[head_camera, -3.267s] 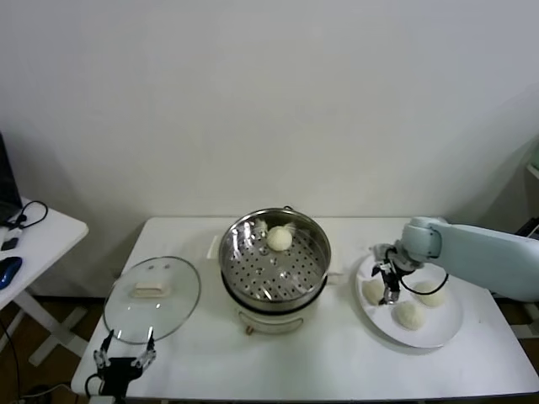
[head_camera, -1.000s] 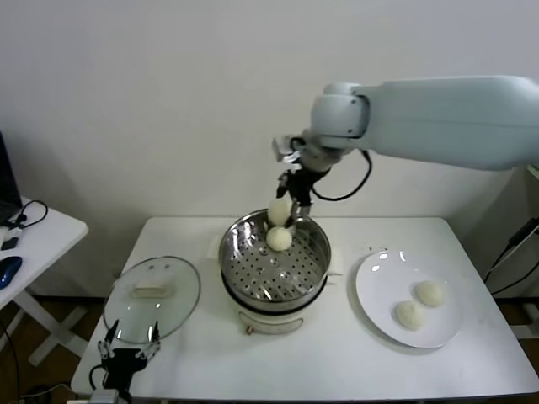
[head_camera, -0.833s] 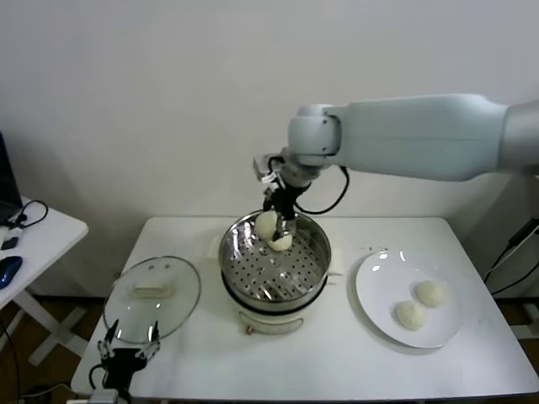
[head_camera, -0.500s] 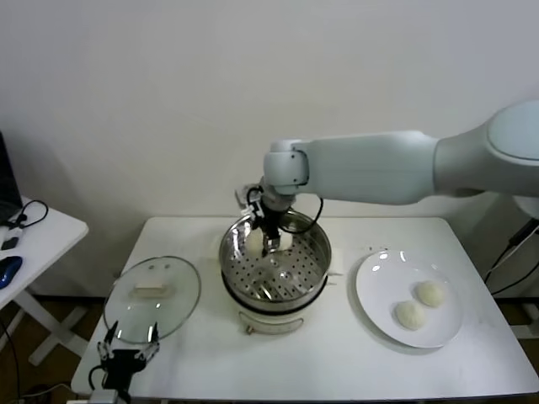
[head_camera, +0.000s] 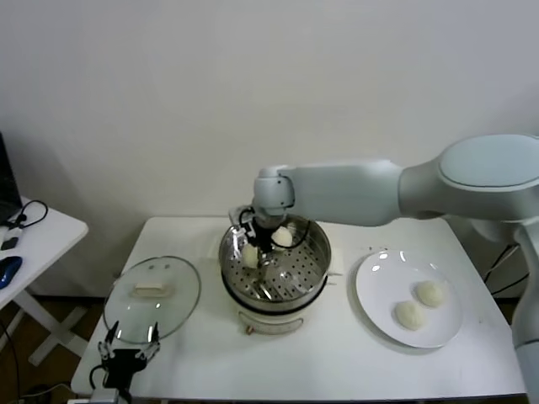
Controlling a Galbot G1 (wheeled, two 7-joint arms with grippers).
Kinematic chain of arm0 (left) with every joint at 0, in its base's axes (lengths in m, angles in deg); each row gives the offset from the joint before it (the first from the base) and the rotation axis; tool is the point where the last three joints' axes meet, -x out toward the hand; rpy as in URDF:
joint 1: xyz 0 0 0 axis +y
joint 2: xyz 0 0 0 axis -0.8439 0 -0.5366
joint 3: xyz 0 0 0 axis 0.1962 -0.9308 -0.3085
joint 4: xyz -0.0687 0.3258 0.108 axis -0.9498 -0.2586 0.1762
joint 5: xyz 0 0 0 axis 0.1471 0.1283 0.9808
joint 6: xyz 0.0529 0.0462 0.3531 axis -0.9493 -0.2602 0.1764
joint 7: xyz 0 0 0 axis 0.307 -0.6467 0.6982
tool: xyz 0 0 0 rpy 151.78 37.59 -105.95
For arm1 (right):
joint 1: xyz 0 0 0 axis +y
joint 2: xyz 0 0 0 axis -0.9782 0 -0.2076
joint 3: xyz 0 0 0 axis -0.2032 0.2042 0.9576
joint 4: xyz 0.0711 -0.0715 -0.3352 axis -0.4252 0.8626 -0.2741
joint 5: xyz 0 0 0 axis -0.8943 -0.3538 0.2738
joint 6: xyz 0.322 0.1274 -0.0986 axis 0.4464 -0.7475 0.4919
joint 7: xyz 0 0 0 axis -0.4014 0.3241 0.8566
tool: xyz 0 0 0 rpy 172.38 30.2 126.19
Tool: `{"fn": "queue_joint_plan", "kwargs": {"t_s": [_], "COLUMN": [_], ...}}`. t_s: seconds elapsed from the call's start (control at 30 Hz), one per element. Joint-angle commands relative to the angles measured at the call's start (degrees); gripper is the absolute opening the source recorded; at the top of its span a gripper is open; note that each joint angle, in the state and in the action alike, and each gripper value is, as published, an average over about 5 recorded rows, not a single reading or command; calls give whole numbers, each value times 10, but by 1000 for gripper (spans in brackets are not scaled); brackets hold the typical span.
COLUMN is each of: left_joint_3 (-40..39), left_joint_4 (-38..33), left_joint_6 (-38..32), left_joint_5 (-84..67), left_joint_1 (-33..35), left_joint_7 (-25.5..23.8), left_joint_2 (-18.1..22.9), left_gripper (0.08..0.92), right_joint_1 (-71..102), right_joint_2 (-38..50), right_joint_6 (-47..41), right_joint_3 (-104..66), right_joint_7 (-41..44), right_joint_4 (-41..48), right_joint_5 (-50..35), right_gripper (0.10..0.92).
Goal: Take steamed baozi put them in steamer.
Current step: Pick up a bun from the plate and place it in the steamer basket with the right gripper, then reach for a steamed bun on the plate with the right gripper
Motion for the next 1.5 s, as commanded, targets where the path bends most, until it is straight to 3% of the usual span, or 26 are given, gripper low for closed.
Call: {"fn": "queue_joint_plan", "kwargs": {"t_s": [0.03, 0.47, 0.73, 0.83, 1.07, 1.23, 1.5], "left_joint_3": [0, 0, 1, -1, -1, -1, 1], "left_joint_4": [0, -2, -5, -7, -10, -13, -11], "left_joint_6": [0, -1, -1, -1, 1, 3, 1], "left_joint_5": [0, 0, 0, 0, -1, -2, -8], "left_joint_1": [-1, -1, 1, 2, -1, -3, -1], "left_joint_7": [0, 0, 0, 0, -1, -3, -2], "left_joint_2": [0, 0, 0, 0, -1, 1, 2], "left_gripper": [823, 823, 823, 823, 823, 823, 823], "right_joint_1": [22, 0, -149, -203, -260, -249, -168], "right_joint_2": [-8, 6, 99, 156, 300, 390, 474], "right_joint_6": [0, 4, 40, 51, 87, 102, 101], "right_joint_3": [-6, -13, 57, 95, 173, 219, 212], "right_joint_7": [-4, -15, 54, 85, 136, 136, 120], "right_joint_4": [13, -8, -99, -129, -191, -212, -205], "right_joint_5": [20, 9, -122, -135, -88, 1, 82], "right_gripper": [715, 822, 823, 823, 823, 823, 823]}}
